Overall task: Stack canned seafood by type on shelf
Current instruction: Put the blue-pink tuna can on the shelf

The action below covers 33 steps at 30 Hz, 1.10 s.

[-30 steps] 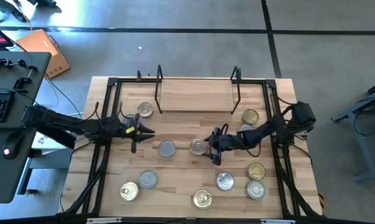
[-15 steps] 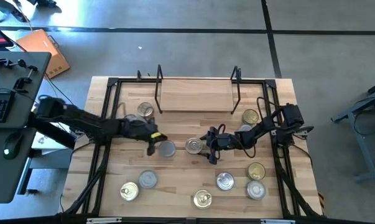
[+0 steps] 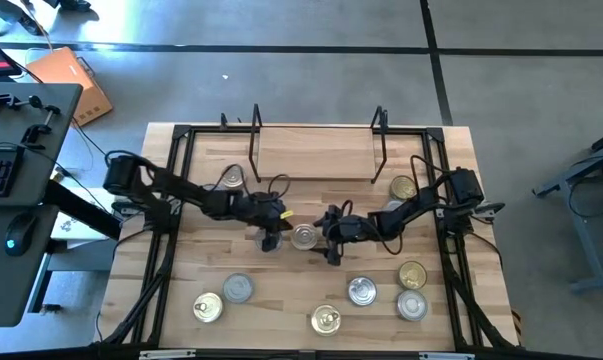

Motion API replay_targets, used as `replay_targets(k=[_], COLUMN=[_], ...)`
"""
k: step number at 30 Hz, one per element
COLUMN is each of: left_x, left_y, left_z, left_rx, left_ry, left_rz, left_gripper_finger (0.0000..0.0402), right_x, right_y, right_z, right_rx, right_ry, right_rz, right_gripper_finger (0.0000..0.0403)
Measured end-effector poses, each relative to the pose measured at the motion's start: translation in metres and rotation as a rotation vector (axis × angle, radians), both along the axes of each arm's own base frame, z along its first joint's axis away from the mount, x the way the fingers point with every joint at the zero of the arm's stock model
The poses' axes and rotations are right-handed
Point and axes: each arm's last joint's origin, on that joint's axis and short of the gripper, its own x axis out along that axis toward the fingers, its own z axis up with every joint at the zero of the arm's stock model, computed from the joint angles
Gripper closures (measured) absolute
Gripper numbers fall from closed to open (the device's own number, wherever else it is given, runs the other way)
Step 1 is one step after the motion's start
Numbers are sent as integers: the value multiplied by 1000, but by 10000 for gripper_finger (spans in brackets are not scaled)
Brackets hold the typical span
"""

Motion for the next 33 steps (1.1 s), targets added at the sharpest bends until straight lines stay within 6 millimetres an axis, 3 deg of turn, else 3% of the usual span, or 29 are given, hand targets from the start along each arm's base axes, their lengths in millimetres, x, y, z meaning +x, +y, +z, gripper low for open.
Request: replay_targets(k=[22, 27, 33], left_x=[9, 5, -14], left_y=[3, 4, 6], left_z=[3, 23, 44], left_rx=[71, 120, 140], left_ry=[-82, -119, -38], left_rz=[67, 76, 65], left_gripper_finger=[401, 401, 401], right_x=[6, 6, 4], right_y=[-3, -4, -7], right_z=[2, 2, 0], right_rx=[-5, 19, 15], right_ry=[-1, -8, 10], right_rz=[-99, -133, -194], right_gripper_finger=[56, 95, 108])
